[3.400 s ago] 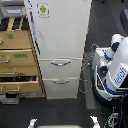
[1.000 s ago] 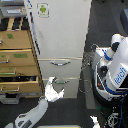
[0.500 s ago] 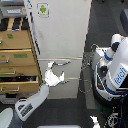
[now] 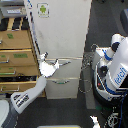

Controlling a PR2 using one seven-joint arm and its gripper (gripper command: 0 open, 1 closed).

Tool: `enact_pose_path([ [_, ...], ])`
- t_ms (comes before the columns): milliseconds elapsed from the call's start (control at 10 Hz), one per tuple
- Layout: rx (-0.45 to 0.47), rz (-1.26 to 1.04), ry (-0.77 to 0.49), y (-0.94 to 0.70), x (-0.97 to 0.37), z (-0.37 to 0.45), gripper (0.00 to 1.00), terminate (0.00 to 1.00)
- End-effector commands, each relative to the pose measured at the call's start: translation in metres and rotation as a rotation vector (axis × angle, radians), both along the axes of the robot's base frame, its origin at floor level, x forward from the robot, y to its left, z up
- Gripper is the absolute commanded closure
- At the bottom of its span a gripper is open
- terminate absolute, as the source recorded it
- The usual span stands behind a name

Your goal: Opening the fridge

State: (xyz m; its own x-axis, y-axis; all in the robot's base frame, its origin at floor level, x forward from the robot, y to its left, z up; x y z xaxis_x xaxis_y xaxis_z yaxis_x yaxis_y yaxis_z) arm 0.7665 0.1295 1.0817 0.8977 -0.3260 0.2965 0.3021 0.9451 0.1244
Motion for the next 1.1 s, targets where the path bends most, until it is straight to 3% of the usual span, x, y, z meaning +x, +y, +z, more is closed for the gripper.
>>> enact_pose_path([
  [100, -0.010, 0.273, -0.015, 0.070, 0.048, 0.036, 0.00, 0.00],
  [800, 0.023, 0.299, -0.001, 0.130, 0.084, 0.045, 0.00, 0.00],
  [1100, -0.059, 0.275, 0.077, 0.140, 0.098, 0.028, 0.00, 0.00],
])
